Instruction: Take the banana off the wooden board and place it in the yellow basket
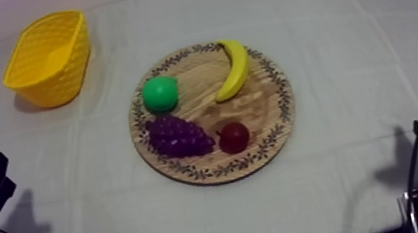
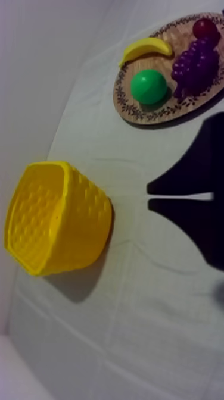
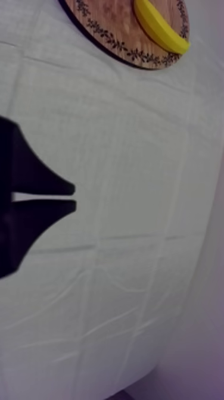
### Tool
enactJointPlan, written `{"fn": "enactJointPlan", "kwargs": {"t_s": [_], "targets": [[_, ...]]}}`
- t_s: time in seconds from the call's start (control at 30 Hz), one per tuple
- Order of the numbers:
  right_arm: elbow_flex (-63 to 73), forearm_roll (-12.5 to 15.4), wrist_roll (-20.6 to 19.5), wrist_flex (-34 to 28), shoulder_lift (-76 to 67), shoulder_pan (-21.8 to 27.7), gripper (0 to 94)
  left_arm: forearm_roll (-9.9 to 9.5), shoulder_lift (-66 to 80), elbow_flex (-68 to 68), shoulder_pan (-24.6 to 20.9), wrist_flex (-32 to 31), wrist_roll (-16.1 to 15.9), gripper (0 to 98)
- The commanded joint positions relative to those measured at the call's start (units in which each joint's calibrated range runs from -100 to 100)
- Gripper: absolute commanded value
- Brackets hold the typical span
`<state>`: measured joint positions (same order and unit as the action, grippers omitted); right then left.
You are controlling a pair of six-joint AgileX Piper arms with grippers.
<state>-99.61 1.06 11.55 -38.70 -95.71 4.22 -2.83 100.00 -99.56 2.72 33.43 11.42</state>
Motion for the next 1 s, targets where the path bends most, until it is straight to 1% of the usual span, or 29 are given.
{"fn": "enactJointPlan", "kwargs": {"t_s": [0.0, 0.8, 0.97], "targets": [[-0.05, -0.01, 0.0, -0.01, -0.05, 0.0, 0.4, 0.02, 0.0, 0.01, -0.01, -0.04, -0.01, 0.1], [-0.05, -0.01, 0.0, -0.01, -0.05, 0.0, 0.4, 0.02, 0.0, 0.01, -0.01, -0.04, -0.01, 0.1], [-0.05, -0.01, 0.0, -0.01, -0.05, 0.0, 0.4, 0.19, 0.0, 0.22, -0.01, 0.74, -1.51, 0.1]]}}
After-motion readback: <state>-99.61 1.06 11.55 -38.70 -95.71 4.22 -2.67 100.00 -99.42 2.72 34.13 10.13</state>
